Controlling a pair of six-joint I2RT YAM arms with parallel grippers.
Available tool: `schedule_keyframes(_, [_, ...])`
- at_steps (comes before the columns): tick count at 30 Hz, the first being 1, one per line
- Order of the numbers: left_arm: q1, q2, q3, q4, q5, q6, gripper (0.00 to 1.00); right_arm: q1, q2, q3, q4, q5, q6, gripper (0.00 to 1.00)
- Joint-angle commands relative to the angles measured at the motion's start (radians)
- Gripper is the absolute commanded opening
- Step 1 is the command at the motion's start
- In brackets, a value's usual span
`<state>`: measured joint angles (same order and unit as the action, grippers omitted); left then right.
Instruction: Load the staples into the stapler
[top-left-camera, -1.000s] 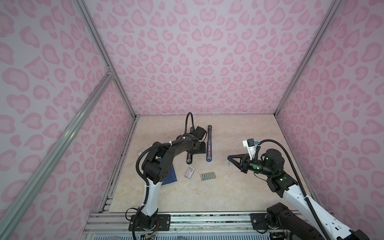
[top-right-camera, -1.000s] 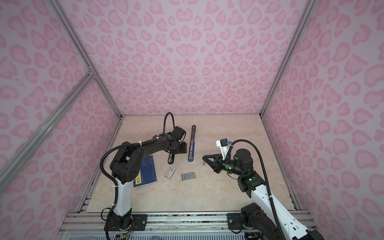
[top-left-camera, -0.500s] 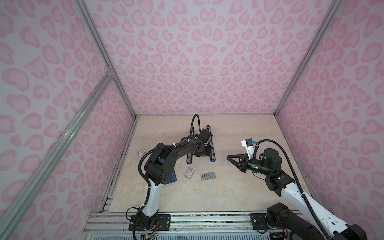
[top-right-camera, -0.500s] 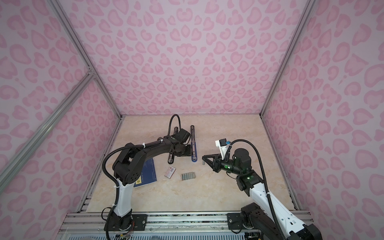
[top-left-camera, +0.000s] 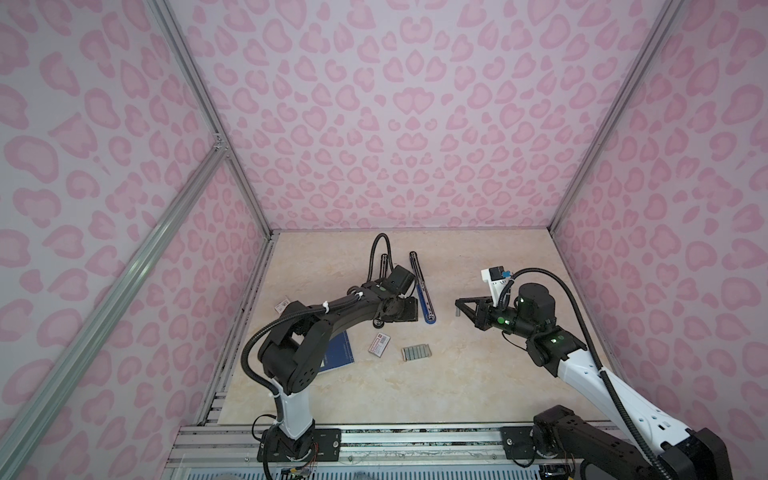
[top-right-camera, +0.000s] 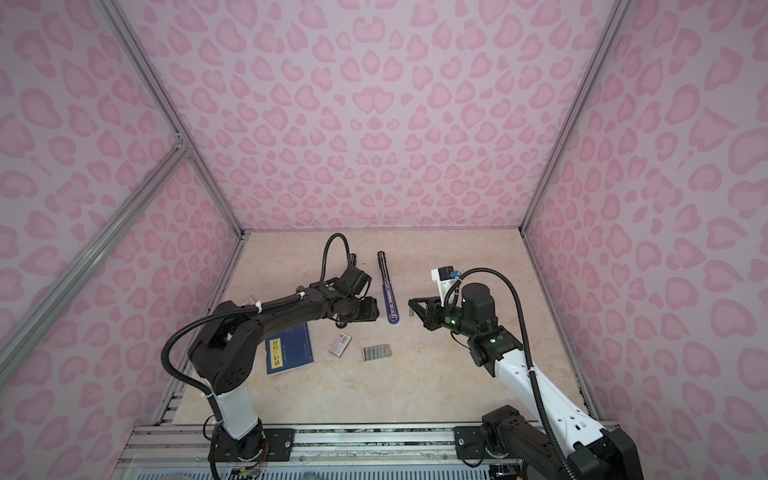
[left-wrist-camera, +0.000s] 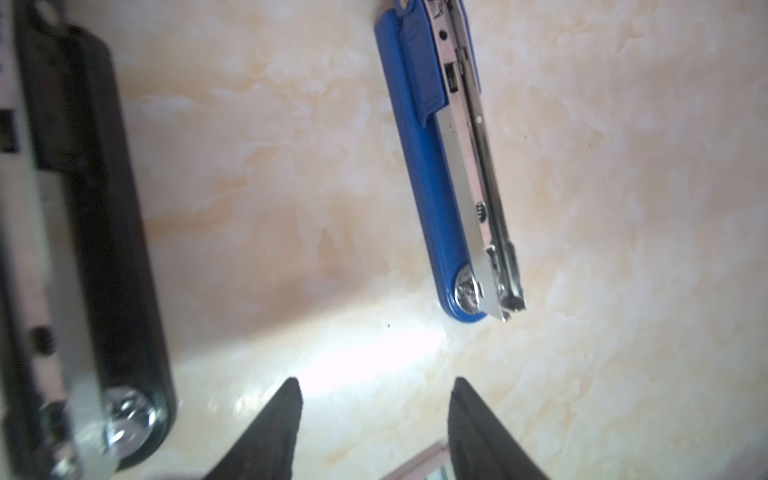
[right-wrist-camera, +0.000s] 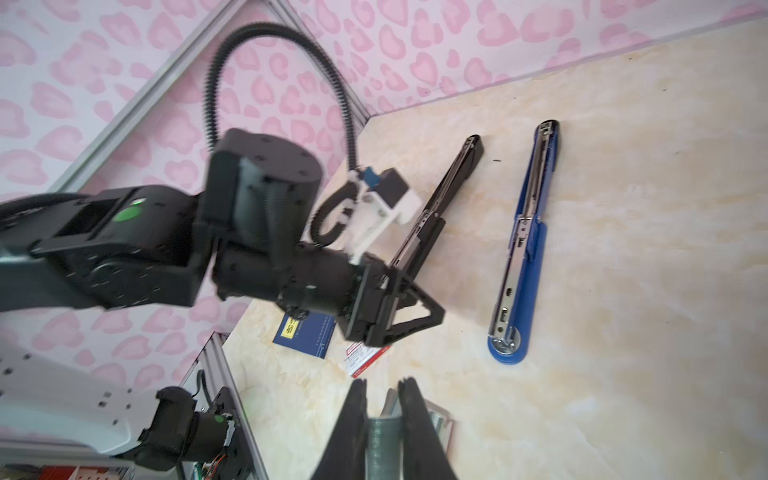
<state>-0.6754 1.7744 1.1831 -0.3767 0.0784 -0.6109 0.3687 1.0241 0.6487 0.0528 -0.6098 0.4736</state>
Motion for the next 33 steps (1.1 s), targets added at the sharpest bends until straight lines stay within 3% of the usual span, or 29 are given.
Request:
schedule_keyframes(1, [0.005, -0.119, -0.091, 0.086, -0.022, -0.016, 0.62, 0.011, 0.046, 0.041, -0.051, 0.097, -0.042, 0.16])
schedule_keyframes(11, [0.101, -0.431, -0.326, 0.211, 0.066, -0.065, 0.67, 0.119, 0.279, 0.244, -0.117, 0.352, -0.089, 0.16])
schedule_keyframes(14, [0.114, -0.493, -0.373, 0.268, 0.09, -0.084, 0.74, 0.16, 0.359, 0.319, -0.141, 0.428, -0.111, 0.16])
schedule_keyframes(26, [0.128, -0.529, -0.373, 0.306, 0.174, -0.11, 0.74, 0.233, 0.645, 0.55, -0.187, 0.637, -0.132, 0.16])
schedule_keyframes(33, [0.128, -0.511, -0.375, 0.334, 0.19, -0.116, 0.74, 0.237, 0.792, 0.654, -0.207, 0.677, -0.146, 0.16])
